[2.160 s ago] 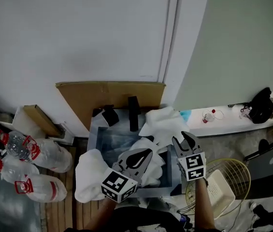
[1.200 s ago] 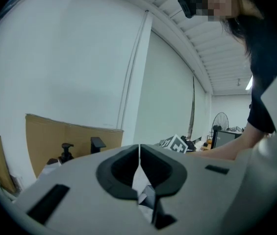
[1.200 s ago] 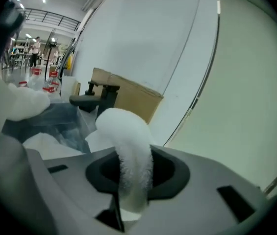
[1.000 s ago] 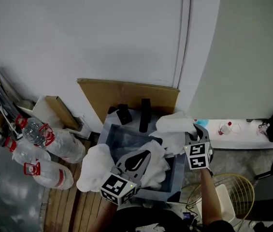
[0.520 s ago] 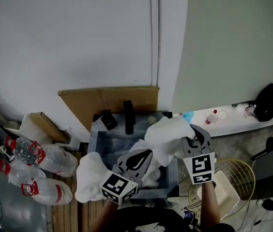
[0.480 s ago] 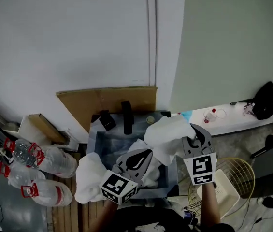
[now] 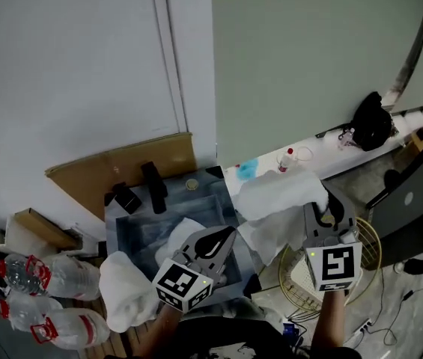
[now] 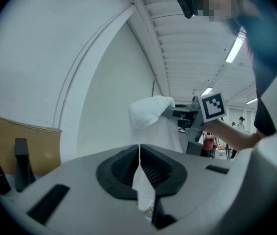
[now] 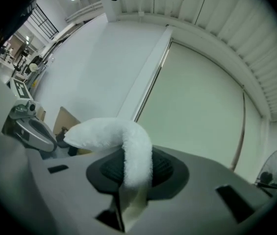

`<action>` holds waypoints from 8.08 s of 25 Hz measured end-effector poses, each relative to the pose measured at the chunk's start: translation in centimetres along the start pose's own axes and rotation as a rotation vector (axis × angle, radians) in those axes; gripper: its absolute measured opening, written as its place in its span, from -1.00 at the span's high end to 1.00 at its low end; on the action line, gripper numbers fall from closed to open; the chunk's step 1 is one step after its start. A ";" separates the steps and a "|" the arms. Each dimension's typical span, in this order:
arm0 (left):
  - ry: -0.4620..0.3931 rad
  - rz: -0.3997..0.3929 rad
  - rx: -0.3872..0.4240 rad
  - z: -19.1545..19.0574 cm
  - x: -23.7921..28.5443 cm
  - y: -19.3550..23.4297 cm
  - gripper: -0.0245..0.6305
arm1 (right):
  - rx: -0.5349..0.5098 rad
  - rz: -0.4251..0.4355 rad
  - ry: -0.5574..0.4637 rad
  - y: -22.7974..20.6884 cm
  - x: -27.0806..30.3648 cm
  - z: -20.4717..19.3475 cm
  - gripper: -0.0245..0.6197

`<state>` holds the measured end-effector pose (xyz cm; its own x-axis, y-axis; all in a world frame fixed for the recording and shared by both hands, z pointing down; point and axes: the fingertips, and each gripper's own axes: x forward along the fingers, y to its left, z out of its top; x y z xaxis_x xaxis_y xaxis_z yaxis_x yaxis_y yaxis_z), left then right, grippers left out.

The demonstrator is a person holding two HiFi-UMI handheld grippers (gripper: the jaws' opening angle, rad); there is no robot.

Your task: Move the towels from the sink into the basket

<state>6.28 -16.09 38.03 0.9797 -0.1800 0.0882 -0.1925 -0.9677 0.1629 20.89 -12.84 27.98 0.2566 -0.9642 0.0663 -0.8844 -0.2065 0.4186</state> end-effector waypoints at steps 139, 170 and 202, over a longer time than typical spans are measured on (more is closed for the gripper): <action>0.045 0.009 -0.006 -1.8 0.8 -1.1 0.88 | 0.413 0.304 0.010 5.7 -3.8 -3.5 0.68; 0.212 -0.483 0.044 -7.6 17.7 -21.7 0.88 | 0.843 -0.464 0.812 -9.1 -30.4 -50.6 0.68; 0.074 -0.133 0.019 -2.3 12.3 -12.4 0.88 | 0.528 -0.029 0.170 -10.8 -11.9 -21.2 0.58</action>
<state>20.62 -5.91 39.40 0.9895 -0.0376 0.1392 -0.0599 -0.9854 0.1594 35.69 4.41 41.89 0.3043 -0.9255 0.2255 -0.9401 -0.3299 -0.0854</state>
